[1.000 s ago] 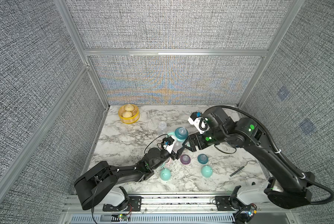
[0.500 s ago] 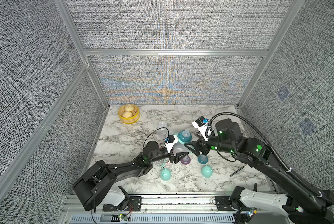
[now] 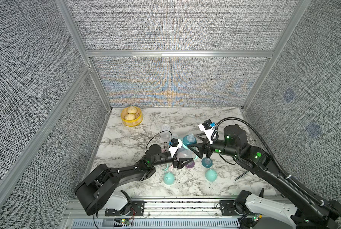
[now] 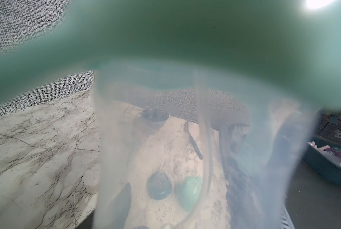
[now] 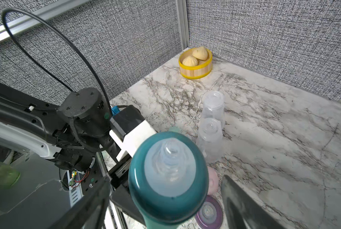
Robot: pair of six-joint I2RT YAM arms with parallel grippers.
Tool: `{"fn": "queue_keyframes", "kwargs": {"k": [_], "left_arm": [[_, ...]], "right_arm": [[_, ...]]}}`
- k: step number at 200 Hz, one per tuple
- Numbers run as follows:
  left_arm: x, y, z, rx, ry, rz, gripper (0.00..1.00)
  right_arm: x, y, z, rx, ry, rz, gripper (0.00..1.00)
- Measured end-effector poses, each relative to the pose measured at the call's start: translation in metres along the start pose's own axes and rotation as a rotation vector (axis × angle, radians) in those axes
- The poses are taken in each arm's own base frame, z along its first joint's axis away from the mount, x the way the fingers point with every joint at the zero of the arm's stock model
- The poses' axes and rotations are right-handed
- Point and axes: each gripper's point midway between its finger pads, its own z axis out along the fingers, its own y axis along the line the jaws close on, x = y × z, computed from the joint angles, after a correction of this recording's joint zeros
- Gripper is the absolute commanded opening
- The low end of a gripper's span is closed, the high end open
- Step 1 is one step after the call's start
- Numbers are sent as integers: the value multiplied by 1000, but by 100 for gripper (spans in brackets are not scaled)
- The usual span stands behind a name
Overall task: Assemble the baby bottles
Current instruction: Screw the nipple onto the baby bottle.
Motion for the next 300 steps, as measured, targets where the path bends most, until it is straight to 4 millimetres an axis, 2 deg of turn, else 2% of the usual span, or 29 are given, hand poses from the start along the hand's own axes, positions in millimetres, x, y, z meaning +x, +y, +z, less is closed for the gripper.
{"fn": "queue_keyframes", "kwargs": {"k": [88,150,179,250,300], "left_arm": [[-1,-3,1,22,1,-4,0],[-4,-4,0,23,-7,2,0],[-4,-4,0,22,-7,3,0],[-3,-3,0,16,-5,6,0],[-11,14,-4,-121,-19,58,0]], "right_arm": [[-4,0,18,-55,-12,20,85],[-5,-2,22,-61,-21,28,78],[-3,-3,23,-58,-16,31,78],[-2,-4,24,-57,-20,41,62],[-7,-11,27,-16,-44,80,53]]}}
